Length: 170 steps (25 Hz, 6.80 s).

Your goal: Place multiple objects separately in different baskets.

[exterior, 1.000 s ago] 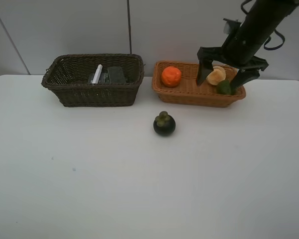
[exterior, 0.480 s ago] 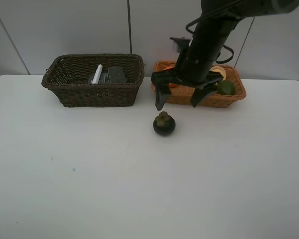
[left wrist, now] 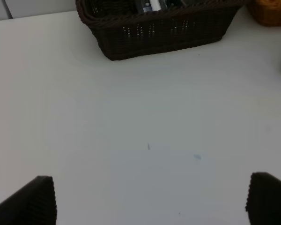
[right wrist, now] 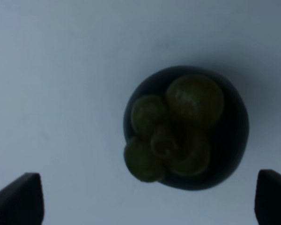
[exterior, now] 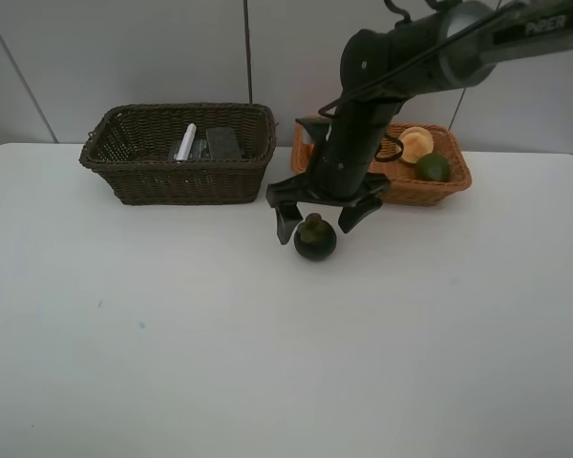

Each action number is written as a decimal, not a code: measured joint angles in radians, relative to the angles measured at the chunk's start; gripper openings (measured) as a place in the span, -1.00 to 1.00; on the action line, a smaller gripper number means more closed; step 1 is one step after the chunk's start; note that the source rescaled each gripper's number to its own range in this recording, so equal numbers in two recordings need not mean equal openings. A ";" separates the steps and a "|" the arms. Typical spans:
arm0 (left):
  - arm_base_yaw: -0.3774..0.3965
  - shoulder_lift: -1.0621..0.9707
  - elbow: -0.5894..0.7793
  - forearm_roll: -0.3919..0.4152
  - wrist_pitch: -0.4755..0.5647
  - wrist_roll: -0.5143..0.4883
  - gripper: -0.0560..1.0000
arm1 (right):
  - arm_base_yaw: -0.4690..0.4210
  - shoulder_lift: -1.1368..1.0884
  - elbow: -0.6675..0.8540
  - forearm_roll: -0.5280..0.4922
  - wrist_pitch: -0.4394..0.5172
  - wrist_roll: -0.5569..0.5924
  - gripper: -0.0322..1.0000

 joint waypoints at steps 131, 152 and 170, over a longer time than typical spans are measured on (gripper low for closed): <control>0.000 0.000 0.000 0.000 0.000 0.000 1.00 | -0.525 -2.116 1.008 -0.185 0.127 0.075 0.99; 0.000 0.000 0.000 0.000 0.000 0.000 1.00 | -0.616 -2.116 1.008 -0.183 0.125 0.075 0.99; 0.000 0.000 0.000 0.000 0.000 0.000 1.00 | -0.616 -2.116 1.008 -0.183 0.125 0.064 0.99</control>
